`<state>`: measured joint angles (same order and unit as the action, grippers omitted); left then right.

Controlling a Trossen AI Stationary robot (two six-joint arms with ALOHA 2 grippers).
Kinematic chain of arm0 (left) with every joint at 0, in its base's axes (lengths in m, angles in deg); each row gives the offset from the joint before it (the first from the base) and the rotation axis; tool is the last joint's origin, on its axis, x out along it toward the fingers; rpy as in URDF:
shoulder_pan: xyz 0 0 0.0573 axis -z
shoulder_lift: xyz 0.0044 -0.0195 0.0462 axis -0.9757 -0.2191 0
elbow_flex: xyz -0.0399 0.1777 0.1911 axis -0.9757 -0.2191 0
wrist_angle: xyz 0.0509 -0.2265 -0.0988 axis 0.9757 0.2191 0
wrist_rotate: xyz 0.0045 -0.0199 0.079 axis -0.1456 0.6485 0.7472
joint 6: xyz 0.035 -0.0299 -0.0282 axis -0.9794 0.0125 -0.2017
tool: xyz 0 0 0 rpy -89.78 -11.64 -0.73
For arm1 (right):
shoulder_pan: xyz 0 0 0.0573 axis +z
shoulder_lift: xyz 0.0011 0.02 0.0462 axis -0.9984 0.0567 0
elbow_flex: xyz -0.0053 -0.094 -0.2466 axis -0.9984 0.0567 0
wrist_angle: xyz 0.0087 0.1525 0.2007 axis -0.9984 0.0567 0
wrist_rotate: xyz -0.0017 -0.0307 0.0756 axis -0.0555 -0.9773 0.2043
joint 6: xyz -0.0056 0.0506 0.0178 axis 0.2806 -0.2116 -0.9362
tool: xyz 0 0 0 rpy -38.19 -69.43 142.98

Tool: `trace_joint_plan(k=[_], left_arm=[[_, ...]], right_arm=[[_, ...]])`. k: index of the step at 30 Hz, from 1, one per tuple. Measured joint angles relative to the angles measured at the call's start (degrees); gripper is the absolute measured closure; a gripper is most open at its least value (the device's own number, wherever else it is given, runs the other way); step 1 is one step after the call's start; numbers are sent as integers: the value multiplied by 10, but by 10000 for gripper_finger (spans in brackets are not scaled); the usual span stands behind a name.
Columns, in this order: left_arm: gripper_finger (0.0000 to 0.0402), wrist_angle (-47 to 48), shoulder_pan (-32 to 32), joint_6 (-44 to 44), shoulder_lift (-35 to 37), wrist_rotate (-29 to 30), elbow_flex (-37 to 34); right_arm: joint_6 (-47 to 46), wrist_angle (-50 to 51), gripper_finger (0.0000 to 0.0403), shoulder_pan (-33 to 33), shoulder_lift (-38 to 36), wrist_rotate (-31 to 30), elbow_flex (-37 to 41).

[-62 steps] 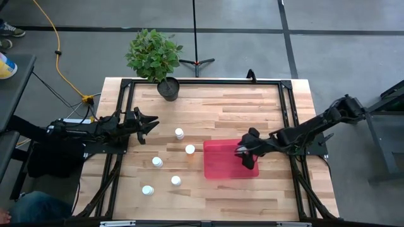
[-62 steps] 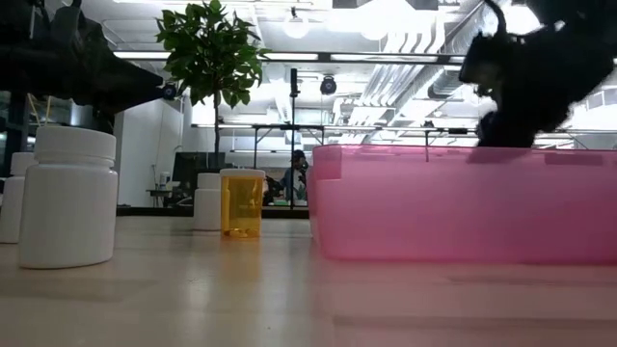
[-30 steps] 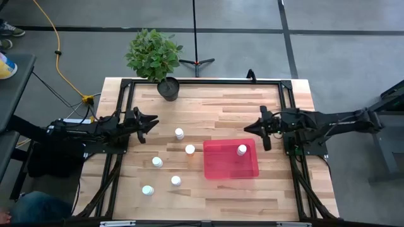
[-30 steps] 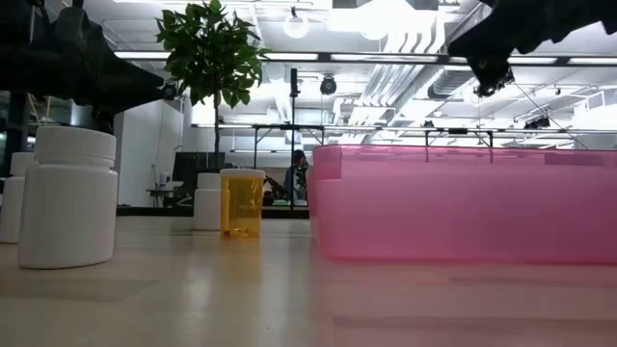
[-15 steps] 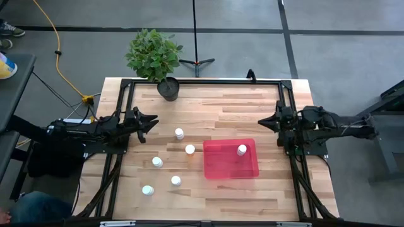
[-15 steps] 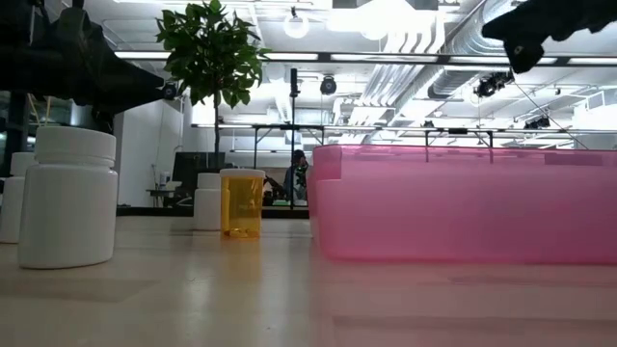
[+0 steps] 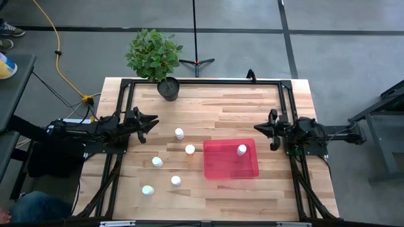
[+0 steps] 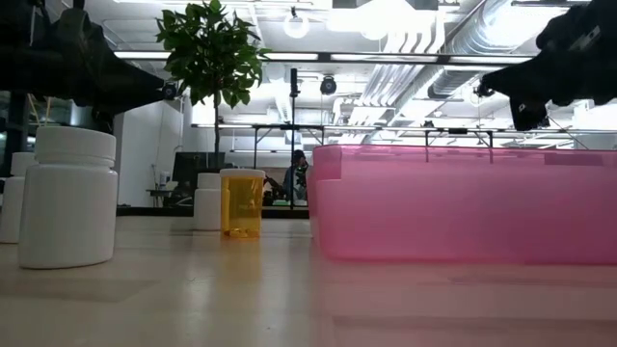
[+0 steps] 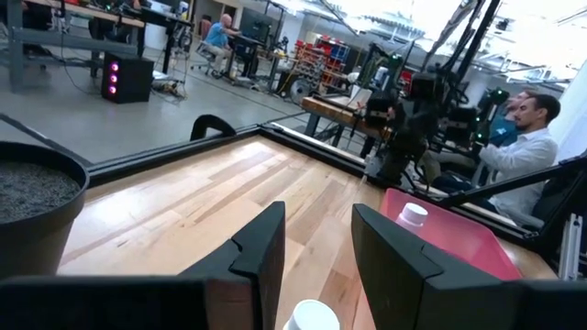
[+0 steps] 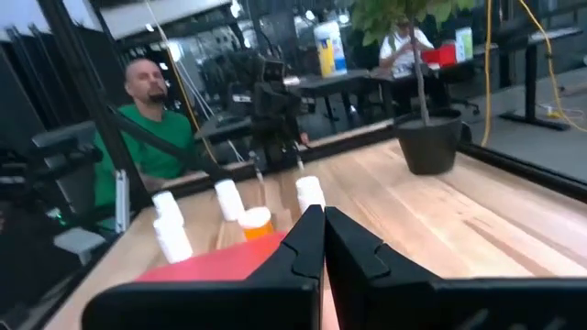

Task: Pick and place pill bottles into a basket
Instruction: Put the white pill bottle into the pink bin

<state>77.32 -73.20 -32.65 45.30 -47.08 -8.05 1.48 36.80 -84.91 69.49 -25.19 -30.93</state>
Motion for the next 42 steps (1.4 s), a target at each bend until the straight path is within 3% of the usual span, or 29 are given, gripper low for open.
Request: trace_joint_plan(k=[30,39,42], left_arm=[[238,0,0,4,-2,11,0],[237,0,0,-2,-3,-34,0],[221,-20,0,5,-4,-39,0]], right_arm=[[3,0,401,0,0,1,3],[3,0,400,0,0,-1,3],[3,0,399,0,0,-2,3]])
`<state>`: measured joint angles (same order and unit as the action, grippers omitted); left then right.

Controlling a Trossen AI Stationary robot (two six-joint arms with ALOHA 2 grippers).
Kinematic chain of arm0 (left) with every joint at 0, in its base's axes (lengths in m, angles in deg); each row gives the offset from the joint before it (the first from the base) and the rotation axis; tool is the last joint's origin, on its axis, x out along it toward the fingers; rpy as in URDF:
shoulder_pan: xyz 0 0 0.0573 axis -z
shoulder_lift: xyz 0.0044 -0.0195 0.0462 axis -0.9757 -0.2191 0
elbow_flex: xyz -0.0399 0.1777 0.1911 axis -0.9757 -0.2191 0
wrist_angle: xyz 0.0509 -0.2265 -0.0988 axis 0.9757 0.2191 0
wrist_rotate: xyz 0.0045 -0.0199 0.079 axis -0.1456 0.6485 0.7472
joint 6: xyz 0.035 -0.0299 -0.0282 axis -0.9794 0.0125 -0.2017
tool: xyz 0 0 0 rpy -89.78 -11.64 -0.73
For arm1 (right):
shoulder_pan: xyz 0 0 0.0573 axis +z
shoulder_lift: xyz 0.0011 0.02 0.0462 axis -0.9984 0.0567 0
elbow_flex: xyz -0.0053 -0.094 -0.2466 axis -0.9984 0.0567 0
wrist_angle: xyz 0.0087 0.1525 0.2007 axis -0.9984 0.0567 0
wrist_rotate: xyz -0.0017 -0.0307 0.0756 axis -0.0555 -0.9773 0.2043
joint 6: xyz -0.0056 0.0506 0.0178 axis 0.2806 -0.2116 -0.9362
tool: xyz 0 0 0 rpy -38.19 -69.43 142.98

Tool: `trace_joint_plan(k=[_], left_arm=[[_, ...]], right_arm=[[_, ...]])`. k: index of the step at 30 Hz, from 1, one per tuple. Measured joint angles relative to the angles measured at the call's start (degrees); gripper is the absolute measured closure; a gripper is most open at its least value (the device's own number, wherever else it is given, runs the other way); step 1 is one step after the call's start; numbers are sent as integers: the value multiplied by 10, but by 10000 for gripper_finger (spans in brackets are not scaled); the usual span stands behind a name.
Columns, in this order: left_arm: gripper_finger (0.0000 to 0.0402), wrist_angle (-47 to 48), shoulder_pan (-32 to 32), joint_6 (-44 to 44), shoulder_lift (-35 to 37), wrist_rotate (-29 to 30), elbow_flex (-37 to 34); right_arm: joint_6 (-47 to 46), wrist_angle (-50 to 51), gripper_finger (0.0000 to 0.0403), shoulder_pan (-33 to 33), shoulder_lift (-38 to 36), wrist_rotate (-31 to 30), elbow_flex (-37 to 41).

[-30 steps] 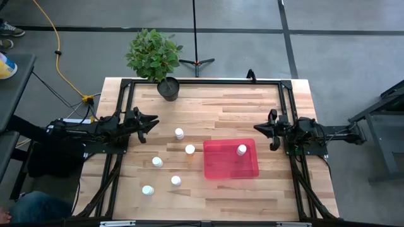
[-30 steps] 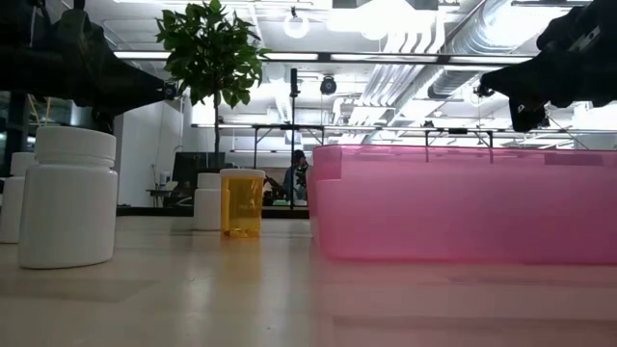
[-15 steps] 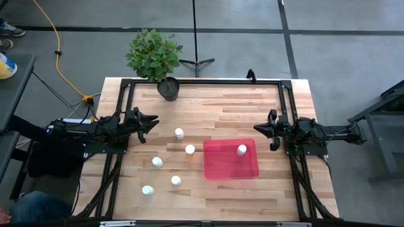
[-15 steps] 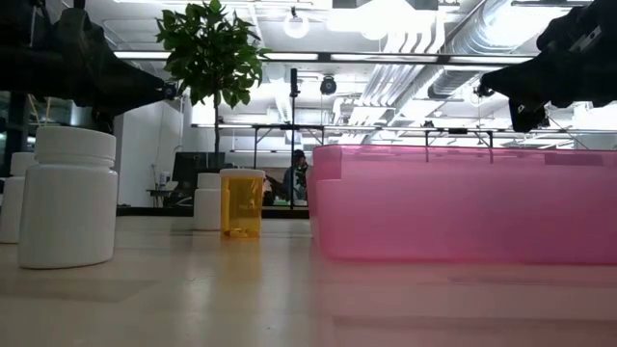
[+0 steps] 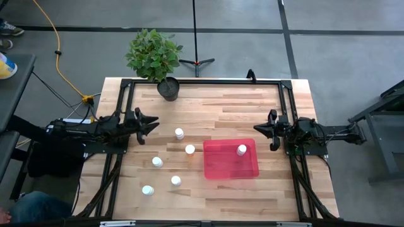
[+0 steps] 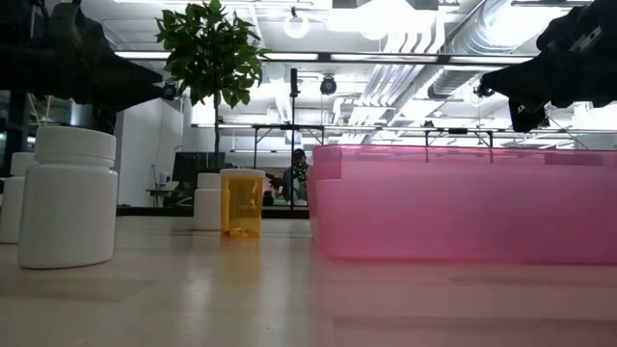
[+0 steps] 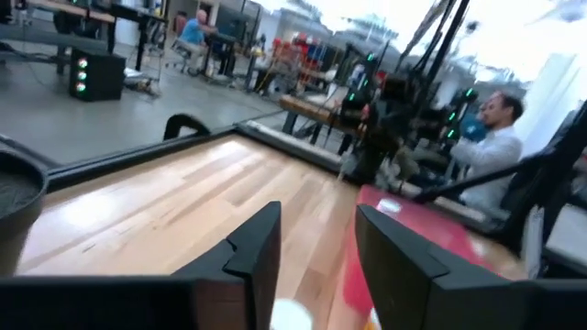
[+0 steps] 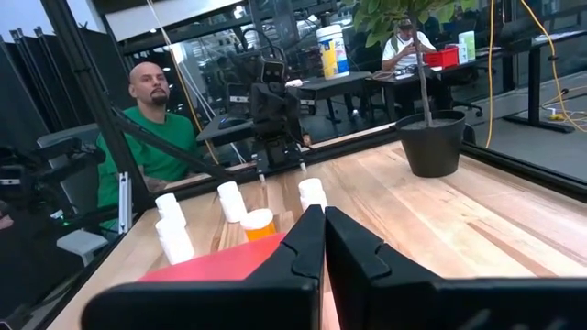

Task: Pick and place pill bottles into a basket
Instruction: Put the white pill bottle into the pink bin

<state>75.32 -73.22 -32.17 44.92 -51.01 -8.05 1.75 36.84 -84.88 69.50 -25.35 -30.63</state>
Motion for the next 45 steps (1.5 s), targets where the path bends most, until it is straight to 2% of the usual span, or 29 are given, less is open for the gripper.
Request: trace_joint_plan(k=[6,10,12,16,22,27,35,39,45], left_arm=[[147,-33,0,-5,-11,2,0],[120,-65,0,7,-18,-7,6],[119,-69,0,0,-26,-10,30],[130,-61,0,-73,-54,-10,95],[146,84,0,-141,-136,-8,206],[149,177,0,-141,-224,-11,277],[149,257,0,-132,-333,-30,368],[149,268,0,-120,-379,-32,402],[149,266,0,-25,-439,-12,432]], right_arm=[[0,0,399,0,0,0,0],[0,0,401,0,0,0,0],[0,0,401,0,0,0,0],[0,0,399,0,0,0,0],[0,0,399,0,0,0,0],[0,0,401,0,0,0,0],[0,1,401,0,0,0,0],[0,0,399,0,0,0,0],[0,0,400,0,0,0,0]])
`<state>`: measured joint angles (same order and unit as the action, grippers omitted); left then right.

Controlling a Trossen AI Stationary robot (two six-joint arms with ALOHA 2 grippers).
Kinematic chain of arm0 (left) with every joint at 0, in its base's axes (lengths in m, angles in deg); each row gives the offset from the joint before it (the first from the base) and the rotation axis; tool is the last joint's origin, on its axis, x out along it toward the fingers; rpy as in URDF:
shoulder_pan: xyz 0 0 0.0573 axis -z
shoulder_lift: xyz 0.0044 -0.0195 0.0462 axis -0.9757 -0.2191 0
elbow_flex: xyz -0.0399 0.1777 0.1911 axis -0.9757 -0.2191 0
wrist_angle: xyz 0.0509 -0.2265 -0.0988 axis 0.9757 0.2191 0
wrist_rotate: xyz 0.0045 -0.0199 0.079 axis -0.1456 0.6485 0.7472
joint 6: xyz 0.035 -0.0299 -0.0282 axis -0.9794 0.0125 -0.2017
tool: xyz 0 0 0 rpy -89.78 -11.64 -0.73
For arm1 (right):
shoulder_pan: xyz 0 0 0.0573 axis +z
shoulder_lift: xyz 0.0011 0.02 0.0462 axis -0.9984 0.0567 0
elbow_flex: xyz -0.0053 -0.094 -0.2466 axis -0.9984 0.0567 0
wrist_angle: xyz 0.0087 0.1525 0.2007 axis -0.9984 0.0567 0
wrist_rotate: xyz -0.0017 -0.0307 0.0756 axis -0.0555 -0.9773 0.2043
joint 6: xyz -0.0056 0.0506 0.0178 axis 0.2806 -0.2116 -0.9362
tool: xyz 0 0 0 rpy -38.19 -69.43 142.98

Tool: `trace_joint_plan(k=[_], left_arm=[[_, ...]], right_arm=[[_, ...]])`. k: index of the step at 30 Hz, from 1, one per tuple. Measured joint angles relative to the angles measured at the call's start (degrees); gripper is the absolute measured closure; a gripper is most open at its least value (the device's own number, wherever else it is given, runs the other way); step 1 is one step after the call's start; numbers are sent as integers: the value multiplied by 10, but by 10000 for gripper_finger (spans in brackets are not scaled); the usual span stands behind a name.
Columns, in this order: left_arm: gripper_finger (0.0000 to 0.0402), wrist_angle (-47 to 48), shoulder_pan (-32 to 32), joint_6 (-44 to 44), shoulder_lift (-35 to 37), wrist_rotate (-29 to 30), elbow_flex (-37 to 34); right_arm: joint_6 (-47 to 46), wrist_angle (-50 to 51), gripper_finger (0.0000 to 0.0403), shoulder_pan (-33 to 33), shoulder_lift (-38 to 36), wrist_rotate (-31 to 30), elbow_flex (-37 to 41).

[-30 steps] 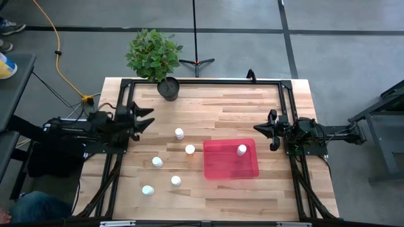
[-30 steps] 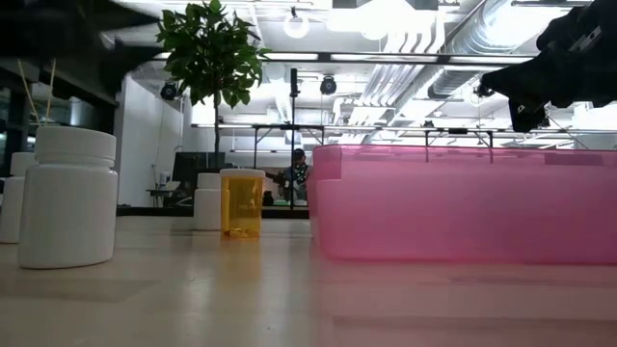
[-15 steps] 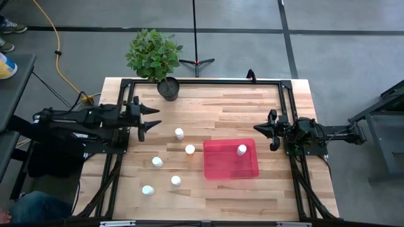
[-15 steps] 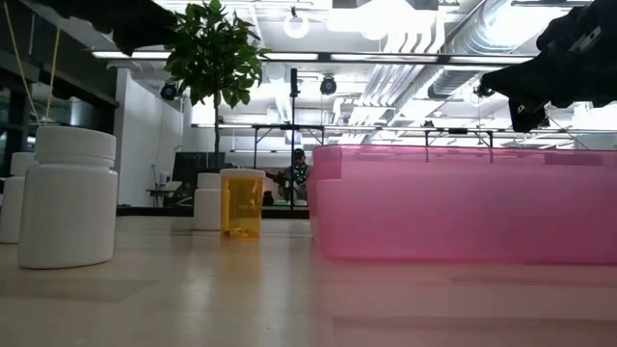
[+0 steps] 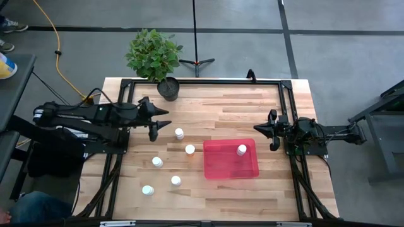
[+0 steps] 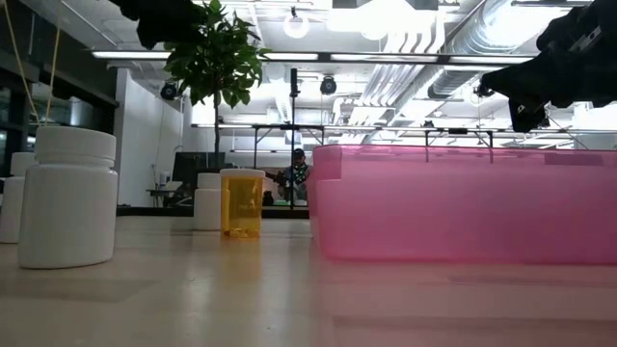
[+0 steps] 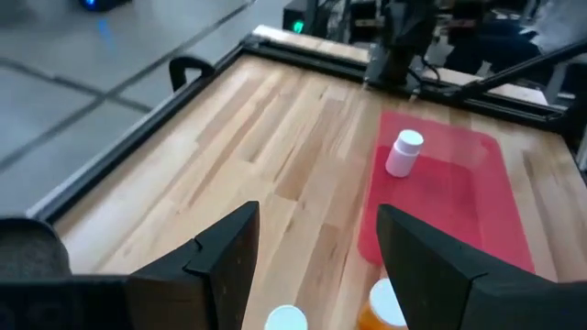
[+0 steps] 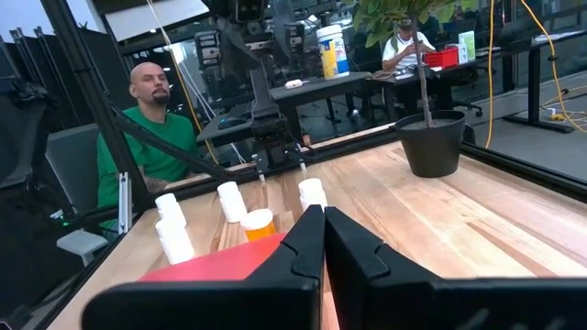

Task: Pick and place pill bottles into a basket
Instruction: Put the white pill bottle into the pink bin

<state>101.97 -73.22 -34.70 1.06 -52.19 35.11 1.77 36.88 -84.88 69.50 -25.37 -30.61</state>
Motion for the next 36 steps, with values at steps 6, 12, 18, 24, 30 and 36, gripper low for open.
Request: trace_joint_plan(k=[6,12,18,24,30,36], left_arm=[[149,6,0,21,-42,2,2],[149,3,0,21,-72,2,2],[149,1,0,12,-95,-1,2],[128,2,0,-12,-126,-2,2],[53,0,0,-10,-161,10,2],[20,3,0,15,-186,-2,2]], right_arm=[[0,0,401,0,0,0,0],[0,0,400,0,0,0,0],[0,0,399,0,0,0,0],[0,0,400,0,0,0,0],[3,0,401,0,0,0,0],[17,0,399,0,0,0,0]])
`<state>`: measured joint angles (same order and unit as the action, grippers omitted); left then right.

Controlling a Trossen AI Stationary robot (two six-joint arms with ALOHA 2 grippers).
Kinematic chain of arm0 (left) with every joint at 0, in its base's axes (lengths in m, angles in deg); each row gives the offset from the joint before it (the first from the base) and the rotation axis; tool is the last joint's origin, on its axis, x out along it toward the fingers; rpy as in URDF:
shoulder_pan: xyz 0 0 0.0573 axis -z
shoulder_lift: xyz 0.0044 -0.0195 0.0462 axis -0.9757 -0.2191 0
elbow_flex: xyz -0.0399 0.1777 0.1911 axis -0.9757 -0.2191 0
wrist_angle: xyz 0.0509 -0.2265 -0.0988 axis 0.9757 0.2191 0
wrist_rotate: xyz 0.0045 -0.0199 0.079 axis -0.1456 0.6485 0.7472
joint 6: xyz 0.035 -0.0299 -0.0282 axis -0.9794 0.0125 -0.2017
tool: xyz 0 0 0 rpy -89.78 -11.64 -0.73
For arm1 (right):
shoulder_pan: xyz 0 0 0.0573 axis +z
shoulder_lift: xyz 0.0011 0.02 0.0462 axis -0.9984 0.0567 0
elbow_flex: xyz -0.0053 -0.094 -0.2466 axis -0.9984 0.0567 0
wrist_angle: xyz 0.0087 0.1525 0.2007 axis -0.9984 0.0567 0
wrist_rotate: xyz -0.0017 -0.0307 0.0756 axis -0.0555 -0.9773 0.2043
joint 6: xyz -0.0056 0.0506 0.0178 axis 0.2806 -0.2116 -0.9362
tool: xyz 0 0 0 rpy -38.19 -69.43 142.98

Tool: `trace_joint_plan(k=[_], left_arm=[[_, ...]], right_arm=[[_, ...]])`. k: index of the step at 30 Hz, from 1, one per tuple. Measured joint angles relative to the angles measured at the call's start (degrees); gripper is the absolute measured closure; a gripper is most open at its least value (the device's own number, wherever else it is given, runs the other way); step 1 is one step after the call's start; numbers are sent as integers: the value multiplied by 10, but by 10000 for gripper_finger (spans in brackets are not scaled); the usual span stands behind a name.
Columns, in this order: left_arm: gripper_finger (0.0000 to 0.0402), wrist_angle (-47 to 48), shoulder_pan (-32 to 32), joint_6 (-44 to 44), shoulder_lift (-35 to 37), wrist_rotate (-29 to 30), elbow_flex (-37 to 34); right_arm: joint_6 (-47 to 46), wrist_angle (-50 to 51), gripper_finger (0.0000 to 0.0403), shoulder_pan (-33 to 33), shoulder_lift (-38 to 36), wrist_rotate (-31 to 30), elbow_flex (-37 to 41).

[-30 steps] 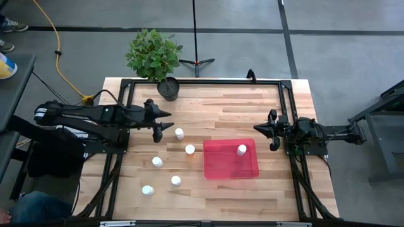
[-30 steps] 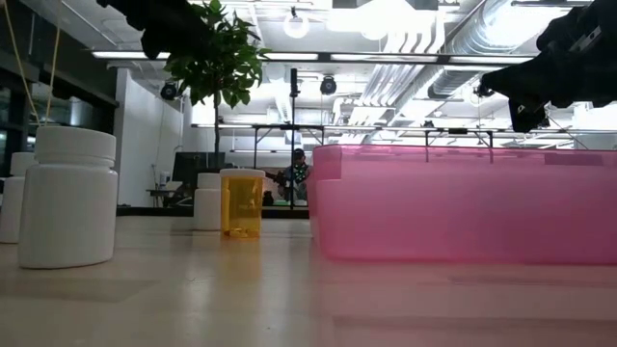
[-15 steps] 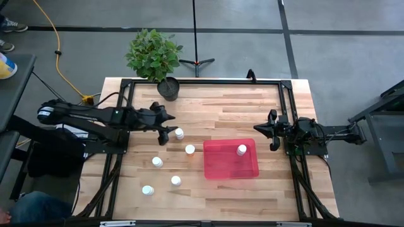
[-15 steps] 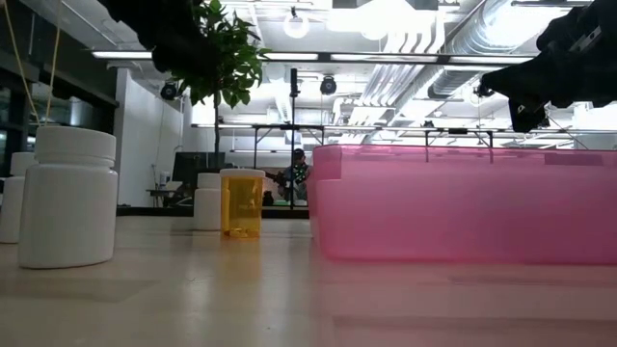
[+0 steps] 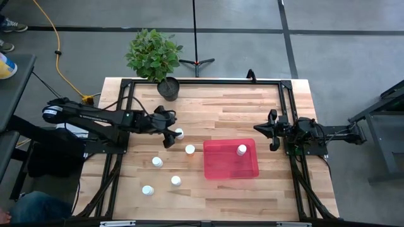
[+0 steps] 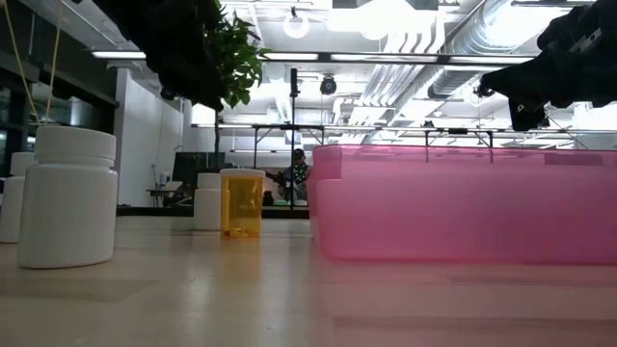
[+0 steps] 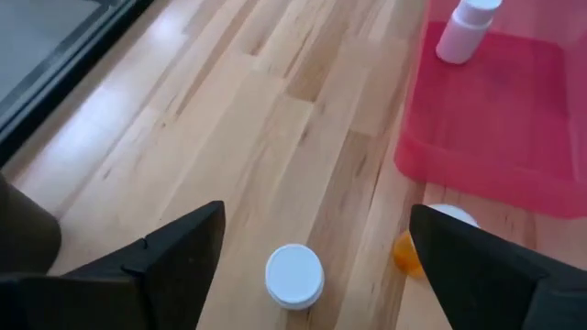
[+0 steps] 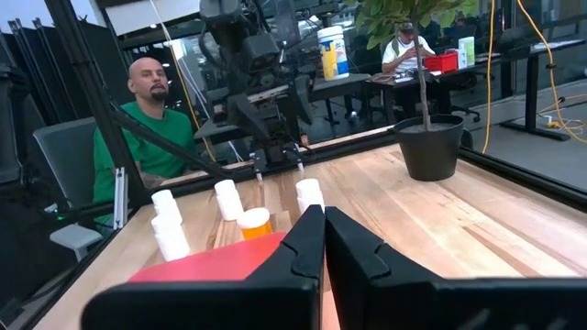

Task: Pick and place pill bottles into a basket
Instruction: Put the white pill bottle into the pink bin

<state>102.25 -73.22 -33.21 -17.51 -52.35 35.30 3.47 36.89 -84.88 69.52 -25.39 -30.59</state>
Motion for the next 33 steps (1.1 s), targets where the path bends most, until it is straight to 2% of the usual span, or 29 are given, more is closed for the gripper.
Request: trace_joint_plan(k=[12,33], left_arm=[[34,-1,0,20,-73,-1,0],[30,-1,0,20,-169,1,0]], right_arm=[[0,0,402,0,0,0,0],[0,0,399,0,0,0,0]])
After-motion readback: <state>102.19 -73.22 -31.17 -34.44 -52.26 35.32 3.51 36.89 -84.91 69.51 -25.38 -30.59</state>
